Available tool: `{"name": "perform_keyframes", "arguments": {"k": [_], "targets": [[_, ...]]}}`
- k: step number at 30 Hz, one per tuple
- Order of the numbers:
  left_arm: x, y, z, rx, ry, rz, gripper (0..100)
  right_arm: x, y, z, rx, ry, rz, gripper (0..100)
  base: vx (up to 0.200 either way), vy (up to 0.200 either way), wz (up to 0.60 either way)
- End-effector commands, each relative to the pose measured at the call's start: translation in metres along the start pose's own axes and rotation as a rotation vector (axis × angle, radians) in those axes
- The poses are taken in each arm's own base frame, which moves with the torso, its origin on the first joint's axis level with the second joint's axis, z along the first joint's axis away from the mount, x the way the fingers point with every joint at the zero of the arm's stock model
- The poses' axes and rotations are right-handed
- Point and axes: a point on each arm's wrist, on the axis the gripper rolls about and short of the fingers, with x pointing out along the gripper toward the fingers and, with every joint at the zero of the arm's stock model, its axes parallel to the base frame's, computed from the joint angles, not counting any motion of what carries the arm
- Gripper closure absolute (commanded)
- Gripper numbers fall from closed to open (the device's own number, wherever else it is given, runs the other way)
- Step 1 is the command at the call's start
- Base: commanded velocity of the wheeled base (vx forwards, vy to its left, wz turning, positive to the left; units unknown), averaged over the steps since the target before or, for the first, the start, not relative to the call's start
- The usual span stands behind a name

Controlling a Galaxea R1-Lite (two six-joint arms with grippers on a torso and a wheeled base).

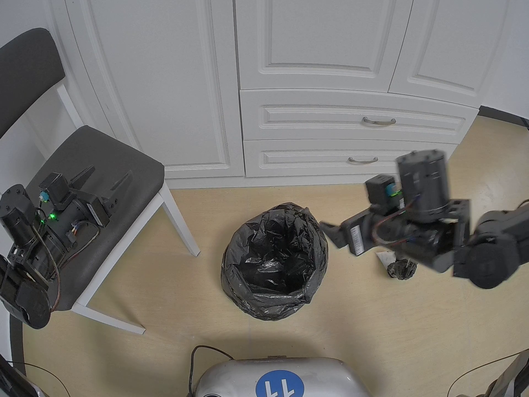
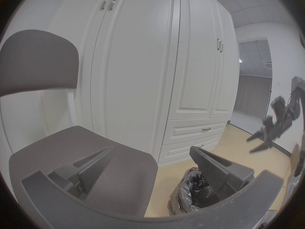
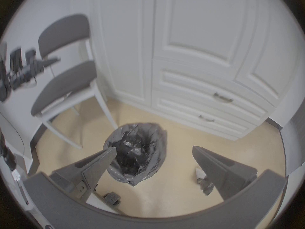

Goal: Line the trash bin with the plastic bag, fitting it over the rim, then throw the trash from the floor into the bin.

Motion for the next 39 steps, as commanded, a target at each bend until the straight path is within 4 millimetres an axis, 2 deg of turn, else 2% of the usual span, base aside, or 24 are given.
{"name": "perform_keyframes", "arguments": {"k": [1, 4, 7, 9, 12, 15, 16, 22, 24, 28, 32, 33, 35, 36, 37, 39], "targets": [[-0.05, -0.028, 0.02, 0.066, -0.039, -0.01, 0, -0.182, -0.109, 0.012, 0.118, -0.39, -0.151, 0, 0.0, 0.0, 0.0], [-0.057, -0.03, 0.027, 0.071, -0.064, -0.004, 0, -0.186, -0.116, 0.0, 0.134, -0.288, -0.183, 0, 0.0, 0.0, 0.0], [-0.064, -0.03, 0.029, 0.073, -0.07, 0.058, 0, -0.178, -0.125, -0.018, 0.176, -0.149, -0.245, 0, 0.0, 0.0, 0.0], [-0.071, -0.03, 0.026, 0.072, -0.056, 0.115, 0, -0.167, -0.131, -0.022, 0.178, -0.077, -0.268, 0, 0.0, 0.0, 0.0], [-0.076, -0.03, 0.028, 0.076, -0.062, 0.139, 0, -0.154, -0.135, -0.016, 0.187, -0.051, -0.262, 0, 0.0, 0.0, 0.0], [-0.078, -0.03, 0.032, 0.097, -0.081, 0.147, 0, -0.124, -0.14, -0.02, 0.197, 0.033, -0.258, 0, 0.0, 0.0, 0.0], [-0.078, -0.031, 0.032, 0.1, -0.082, 0.146, 0, -0.122, -0.14, -0.02, 0.197, 0.037, -0.259, 0, 0.0, 0.0, 0.0], [-0.078, -0.027, 0.042, 0.193, -0.12, 0.183, 0, -0.021, -0.157, -0.043, 0.235, 0.275, -0.245, 0, 0.0, 0.0, 0.0], [-0.077, -0.024, 0.046, 0.203, -0.135, 0.211, 0, 0.016, -0.163, -0.063, 0.287, 0.366, -0.247, 0, 0.0, 0.0, 0.0], [-0.074, -0.018, 0.056, 0.221, -0.177, 0.263, 0, 0.068, -0.183, -0.102, 0.343, 0.492, -0.266, 0, 0.0, 0.0, 0.0], [-0.075, -0.012, 0.062, 0.257, -0.196, 0.3, 0, 0.086, -0.189, -0.119, 0.36, 0.545, -0.261, 0, 0.0, 0.0, 0.0], [-0.076, -0.007, 0.064, 0.284, -0.201, 0.332, 0, 0.095, -0.192, -0.131, 0.37, 0.581, -0.262, 0, 0.0, 0.0, 0.0], [-0.076, -0.002, 0.067, 0.303, -0.208, 0.359, 0, 0.105, -0.196, -0.142, 0.378, 0.611, -0.266, 0, 0.0, 0.0, 0.0], [-0.076, -0.002, 0.067, 0.303, -0.208, 0.359, 0, 0.105, -0.196, -0.142, 0.378, 0.611, -0.266, 0, 0.0, 0.0, 0.0], [-0.076, 0.001, 0.07, 0.312, -0.219, 0.378, 0, 0.118, -0.2, -0.157, 0.389, 0.652, -0.267, 0, 0.0, 0.0, 0.0], [-0.076, 0.002, 0.071, 0.315, -0.223, 0.382, 0, 0.125, -0.204, -0.166, 0.398, 0.675, -0.273, 0, 0.0, 0.0, 0.0]]}}
